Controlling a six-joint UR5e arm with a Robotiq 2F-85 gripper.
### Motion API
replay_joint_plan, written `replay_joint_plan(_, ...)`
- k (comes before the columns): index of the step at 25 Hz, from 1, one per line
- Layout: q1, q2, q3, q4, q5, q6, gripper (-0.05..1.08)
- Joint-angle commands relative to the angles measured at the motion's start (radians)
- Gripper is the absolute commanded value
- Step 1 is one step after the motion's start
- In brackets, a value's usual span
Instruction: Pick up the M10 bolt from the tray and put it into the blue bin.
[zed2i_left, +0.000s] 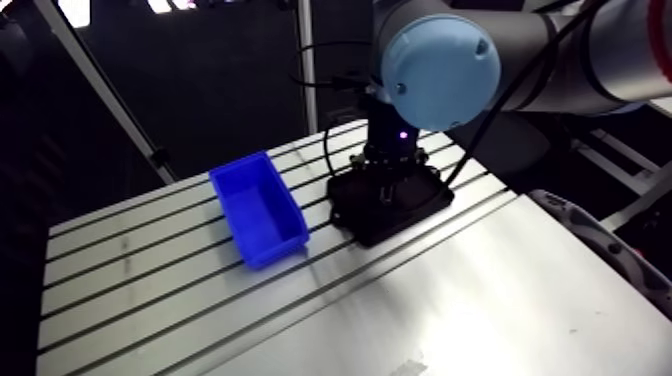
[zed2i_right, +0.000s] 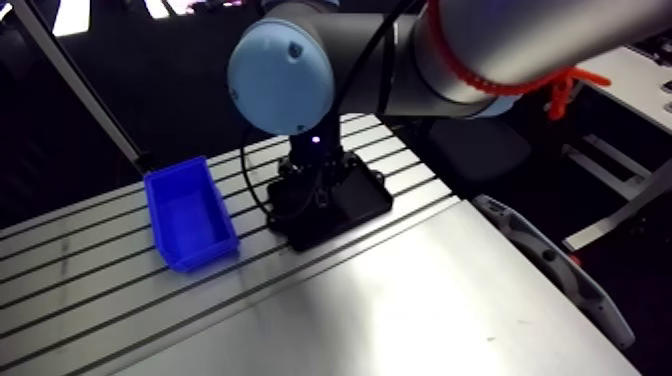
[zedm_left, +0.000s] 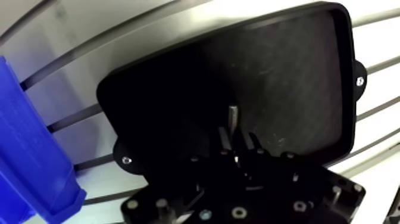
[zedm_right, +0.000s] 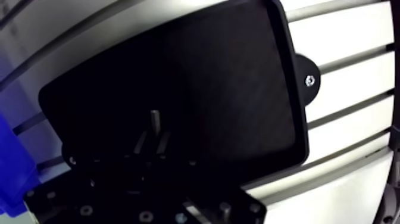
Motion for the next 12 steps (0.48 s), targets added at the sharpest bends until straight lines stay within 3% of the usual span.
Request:
replay_joint_plan(1,0.001,-0.048,-0.01,0.009,0.003,-0.016,0.95)
replay_joint_plan(12,0.002,-0.189,-0.037,0.111,0.007,-0.174,1.06)
